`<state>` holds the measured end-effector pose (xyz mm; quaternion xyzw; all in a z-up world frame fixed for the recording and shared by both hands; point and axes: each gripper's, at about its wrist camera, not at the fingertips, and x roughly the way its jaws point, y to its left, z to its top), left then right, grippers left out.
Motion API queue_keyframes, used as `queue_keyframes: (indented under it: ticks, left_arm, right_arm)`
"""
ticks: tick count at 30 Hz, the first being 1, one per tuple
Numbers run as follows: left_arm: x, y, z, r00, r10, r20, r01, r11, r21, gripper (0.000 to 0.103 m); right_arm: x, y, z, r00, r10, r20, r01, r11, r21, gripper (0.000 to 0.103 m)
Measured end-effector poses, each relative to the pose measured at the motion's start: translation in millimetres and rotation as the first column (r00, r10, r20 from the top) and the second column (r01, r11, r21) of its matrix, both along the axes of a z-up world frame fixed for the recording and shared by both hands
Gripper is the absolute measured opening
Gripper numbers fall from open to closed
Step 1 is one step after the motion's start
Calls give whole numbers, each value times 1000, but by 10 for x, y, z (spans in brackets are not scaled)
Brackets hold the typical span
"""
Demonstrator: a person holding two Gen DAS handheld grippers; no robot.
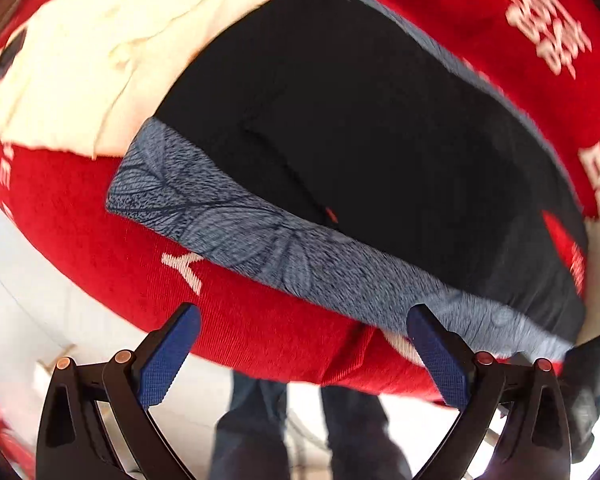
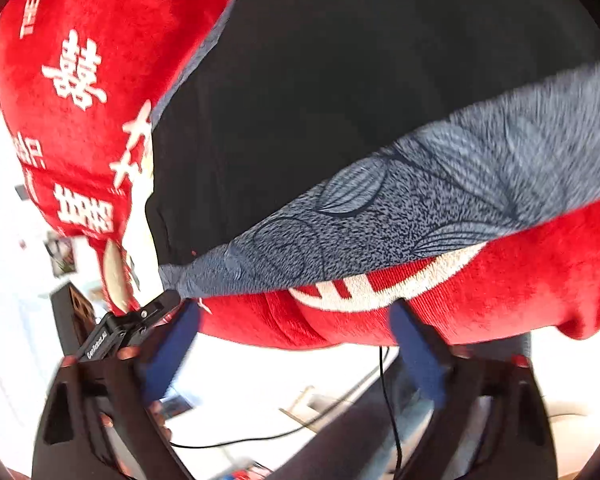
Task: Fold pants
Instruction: 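Grasp the patterned cuff edge with the left gripper while the right gripper grasps it too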
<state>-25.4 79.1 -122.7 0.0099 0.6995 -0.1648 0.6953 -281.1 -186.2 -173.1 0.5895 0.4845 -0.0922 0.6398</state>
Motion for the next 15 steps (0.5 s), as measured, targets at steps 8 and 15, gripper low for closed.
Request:
queue_keyframes:
  ticks: [8, 15]
  left_arm:
    - [91, 5, -258, 1000, 5, -6, -5, 998, -60, 103]
    - [187, -58, -416, 998, 0, -60, -7, 993, -116, 103]
  right_arm:
    - [-83, -45, -262, 983, -110, 147, 99, 992, 81, 70]
    - [-286, -96, -390, 914, -344, 213, 299, 929, 219, 64]
